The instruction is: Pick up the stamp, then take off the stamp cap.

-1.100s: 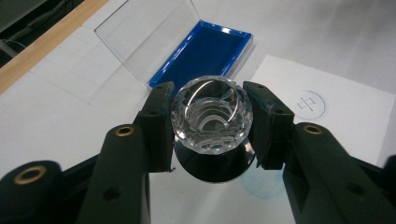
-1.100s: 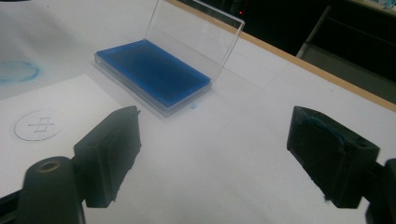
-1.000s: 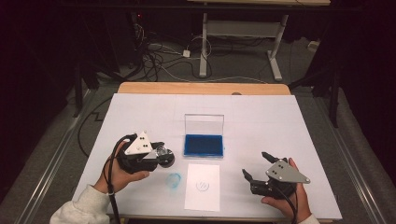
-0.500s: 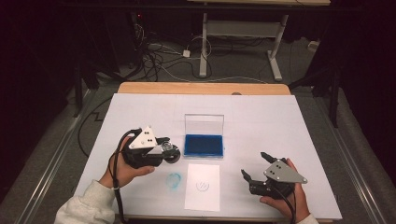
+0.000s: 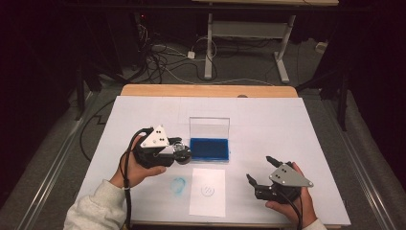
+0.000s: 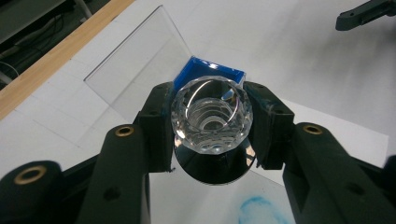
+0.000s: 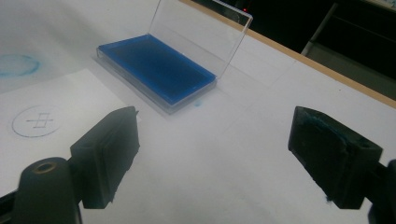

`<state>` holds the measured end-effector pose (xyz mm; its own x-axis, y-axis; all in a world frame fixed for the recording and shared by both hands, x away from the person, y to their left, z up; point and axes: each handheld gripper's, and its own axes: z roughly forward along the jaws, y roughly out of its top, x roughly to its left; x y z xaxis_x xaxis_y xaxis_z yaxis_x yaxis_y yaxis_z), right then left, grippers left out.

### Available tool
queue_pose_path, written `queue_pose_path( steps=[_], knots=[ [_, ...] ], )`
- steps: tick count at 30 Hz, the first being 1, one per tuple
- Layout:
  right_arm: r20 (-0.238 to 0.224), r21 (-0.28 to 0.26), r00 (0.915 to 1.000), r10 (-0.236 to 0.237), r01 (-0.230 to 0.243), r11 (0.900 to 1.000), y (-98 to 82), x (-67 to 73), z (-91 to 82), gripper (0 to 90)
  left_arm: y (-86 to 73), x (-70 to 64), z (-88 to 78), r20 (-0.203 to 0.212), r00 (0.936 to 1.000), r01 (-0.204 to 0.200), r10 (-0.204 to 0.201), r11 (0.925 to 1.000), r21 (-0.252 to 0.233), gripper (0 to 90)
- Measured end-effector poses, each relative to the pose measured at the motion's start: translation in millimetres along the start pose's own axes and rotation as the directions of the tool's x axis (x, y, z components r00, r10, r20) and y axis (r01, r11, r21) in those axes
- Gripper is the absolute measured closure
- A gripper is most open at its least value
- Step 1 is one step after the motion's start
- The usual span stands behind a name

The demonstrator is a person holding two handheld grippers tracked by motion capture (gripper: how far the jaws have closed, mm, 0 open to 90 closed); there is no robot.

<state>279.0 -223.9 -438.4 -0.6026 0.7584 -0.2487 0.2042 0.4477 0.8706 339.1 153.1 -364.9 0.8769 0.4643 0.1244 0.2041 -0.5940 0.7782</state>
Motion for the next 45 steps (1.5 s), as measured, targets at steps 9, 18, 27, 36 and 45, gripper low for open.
queue_pose_path(
  steps=[9, 18, 27, 36, 45],
  knots=[
    [-0.004, 0.007, 1.0, -0.007, 0.007, 1.0, 1.0, 1.6, 3.0, 16.9, 5.7, 0.8, 4.6, 0.012, 0.9999, -0.002, 0.002, 1.0, -0.009, 54.7],
    [-0.069, 0.018, 0.9972, -0.03, 0.031, 0.999, 8.1, 9.1, 13.9, 16.5, 12.6, -1.5, 10.2, 0.027, 0.9996, -0.001, 0.002, 0.9996, -0.027, 54.8],
    [-0.171, 0.037, 0.9847, -0.032, 0.039, 0.999, 28.8, 25.3, 45.1, 17.4, 23.8, -9.3, 18.6, 0.062, 0.9981, 0.005, -0.001, 0.9981, -0.061, 54.8],
    [-0.267, 0.026, 0.9638, 0.001, 0.007, 1.0, 50.7, 44.2, 76.6, 20.2, 33.0, -19.4, 28.2, 0.092, 0.9956, -0.01, 0.017, 0.9976, -0.069, 54.8],
    [-0.302, -0.024, 0.9532, -0.003, -0.004, 1.0, 62.5, 62.2, 90.5, 23.6, 30.5, -23.4, 30.4, 0.11, 0.9938, -0.009, 0.018, 0.9963, -0.086, 54.8]
  ],
)
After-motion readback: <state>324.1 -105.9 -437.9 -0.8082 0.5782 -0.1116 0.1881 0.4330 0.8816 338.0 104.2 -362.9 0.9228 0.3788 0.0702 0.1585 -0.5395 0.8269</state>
